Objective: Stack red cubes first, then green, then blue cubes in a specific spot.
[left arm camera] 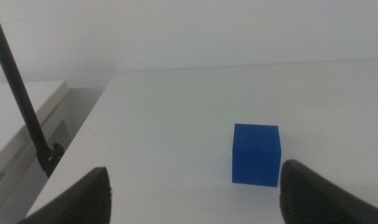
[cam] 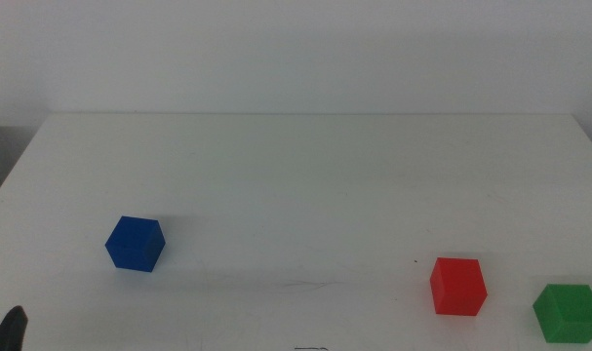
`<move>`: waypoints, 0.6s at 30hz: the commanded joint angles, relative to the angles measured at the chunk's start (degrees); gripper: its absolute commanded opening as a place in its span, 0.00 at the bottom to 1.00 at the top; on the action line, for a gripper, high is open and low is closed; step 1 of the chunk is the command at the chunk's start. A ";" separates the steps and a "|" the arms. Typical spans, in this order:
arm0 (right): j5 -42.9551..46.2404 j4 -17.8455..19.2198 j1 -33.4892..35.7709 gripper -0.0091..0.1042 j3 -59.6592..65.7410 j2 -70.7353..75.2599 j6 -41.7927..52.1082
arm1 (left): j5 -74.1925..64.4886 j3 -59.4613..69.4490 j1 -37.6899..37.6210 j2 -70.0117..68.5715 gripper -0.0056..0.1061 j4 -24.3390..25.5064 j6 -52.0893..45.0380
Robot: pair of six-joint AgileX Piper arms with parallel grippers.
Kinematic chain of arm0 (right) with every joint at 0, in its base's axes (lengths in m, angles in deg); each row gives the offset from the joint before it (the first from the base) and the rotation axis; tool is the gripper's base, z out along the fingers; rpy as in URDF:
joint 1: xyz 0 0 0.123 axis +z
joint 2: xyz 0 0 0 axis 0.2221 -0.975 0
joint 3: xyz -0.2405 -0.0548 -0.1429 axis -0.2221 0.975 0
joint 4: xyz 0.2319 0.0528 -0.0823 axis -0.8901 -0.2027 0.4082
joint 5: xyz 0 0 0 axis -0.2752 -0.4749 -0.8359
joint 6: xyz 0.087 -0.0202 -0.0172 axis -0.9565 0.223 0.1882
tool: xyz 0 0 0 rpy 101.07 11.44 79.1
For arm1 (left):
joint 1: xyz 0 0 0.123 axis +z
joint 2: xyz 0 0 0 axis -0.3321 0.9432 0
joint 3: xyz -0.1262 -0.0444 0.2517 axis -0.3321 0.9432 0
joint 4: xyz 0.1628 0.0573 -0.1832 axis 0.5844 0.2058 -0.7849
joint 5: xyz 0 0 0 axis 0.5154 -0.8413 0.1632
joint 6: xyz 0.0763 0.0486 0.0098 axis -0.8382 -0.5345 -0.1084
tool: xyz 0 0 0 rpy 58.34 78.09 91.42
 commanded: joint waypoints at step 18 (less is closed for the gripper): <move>-29.24 -5.24 -0.25 0.91 -38.37 -25.19 0.32 | 4.37 -0.23 -0.12 -1.17 0.87 -0.47 0.65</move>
